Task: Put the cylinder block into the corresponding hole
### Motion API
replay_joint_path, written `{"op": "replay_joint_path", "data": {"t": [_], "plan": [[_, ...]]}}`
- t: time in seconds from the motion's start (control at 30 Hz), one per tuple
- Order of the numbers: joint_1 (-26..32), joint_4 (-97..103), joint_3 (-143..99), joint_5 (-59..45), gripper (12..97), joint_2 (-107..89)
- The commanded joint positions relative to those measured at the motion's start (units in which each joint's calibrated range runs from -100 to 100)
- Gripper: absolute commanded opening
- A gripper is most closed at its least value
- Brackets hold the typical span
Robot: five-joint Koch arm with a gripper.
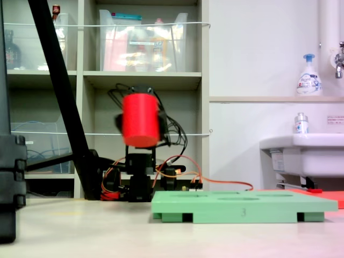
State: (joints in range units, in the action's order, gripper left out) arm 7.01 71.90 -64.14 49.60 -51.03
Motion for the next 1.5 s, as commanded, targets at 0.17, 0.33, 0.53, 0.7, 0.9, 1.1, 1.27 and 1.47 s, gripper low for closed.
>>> {"op": "replay_joint_path", "data": {"t": [0.17, 0.33, 0.53, 0.7, 0.9, 1.1, 1.27, 1.47], "plan": [[11.2, -6.2, 4.7, 0.1, 35.9, -1.2], [16.2, -7.6, 11.5, 0.0, 36.0, 9.0], [18.6, -9.5, 22.2, 0.0, 35.9, 23.2], [19.4, -10.3, 27.3, 0.0, 36.0, 33.3], [19.7, -10.3, 30.8, 0.0, 36.0, 41.4], [19.5, -10.2, 34.0, 0.0, 36.0, 47.4], [19.6, -10.7, 38.1, 0.0, 36.0, 52.3], [20.1, -11.9, 42.9, 0.0, 36.0, 58.0]]}}
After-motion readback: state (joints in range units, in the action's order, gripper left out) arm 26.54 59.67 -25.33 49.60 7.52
